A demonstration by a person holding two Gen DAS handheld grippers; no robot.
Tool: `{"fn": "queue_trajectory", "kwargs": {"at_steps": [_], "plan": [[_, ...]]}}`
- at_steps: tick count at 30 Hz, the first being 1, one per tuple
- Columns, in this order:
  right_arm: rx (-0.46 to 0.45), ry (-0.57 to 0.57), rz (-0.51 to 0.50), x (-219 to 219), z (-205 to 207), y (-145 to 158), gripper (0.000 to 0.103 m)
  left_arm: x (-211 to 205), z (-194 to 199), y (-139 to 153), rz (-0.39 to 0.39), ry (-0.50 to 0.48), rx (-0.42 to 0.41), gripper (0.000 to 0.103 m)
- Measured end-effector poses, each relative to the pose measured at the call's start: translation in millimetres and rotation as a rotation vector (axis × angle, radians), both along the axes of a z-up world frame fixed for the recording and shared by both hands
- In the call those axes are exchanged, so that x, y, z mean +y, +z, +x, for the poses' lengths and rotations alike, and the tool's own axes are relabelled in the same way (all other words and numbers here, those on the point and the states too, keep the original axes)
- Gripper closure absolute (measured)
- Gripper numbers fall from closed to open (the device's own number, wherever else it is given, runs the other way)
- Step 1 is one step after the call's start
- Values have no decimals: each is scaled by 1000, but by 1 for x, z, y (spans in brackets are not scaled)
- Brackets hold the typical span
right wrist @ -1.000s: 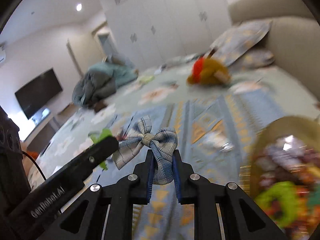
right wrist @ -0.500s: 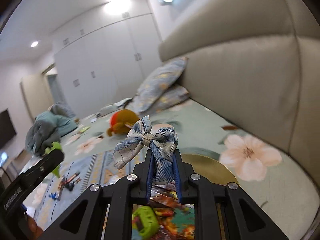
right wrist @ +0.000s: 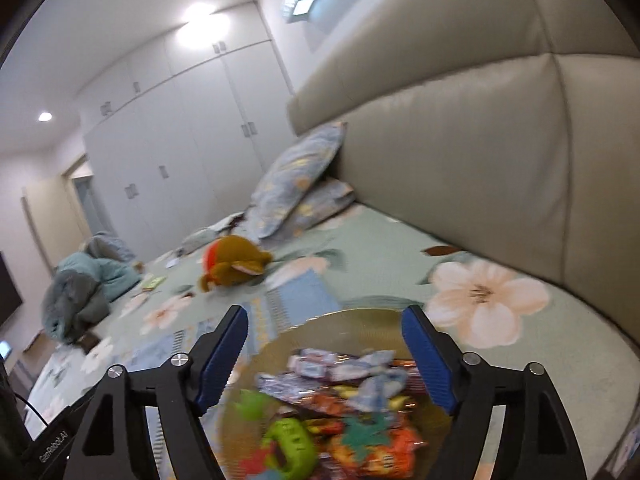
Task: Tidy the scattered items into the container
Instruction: 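Carry the green figure and plaid bow over the plate and open both tools, then bring both tools back over the remaining items on the rug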
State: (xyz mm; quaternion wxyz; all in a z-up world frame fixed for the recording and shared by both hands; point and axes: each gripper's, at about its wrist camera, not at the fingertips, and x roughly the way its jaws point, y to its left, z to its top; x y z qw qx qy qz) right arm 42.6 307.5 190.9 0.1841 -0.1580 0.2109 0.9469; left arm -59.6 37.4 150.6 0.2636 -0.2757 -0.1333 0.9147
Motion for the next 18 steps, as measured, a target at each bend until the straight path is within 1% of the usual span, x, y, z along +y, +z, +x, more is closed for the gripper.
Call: {"fn": "queue_trajectory", "kwargs": {"at_steps": [2,5,7,10,12,14,16,17,18], "plan": [[32,111,-57,-19,-11,-1,21,-31,-6,-5,2,78,-35,41],[40,278,-114,-57,-37,-3,21,-73,-16,-11,-2,193,-78,41],[22,372,-116,-86,-60,-8,20,-103,-22,-20,-19,278,-100,41],[-35,453,-78,-124,-99,-21,20,-140,-35,-36,-65,395,-135,41],[-107,450,-9,-144,-135,-38,20,-161,-48,-49,-93,463,-166,41],[-218,382,111,-160,-182,-61,20,-178,-71,-65,-127,512,-204,41],[-342,303,205,-164,-222,-87,20,-181,-91,-79,-159,524,-233,41],[-410,288,204,-159,-244,-103,20,-181,-103,-87,-172,522,-250,41],[-473,299,163,-157,-260,-118,20,-178,-114,-96,-184,512,-268,41]]}}
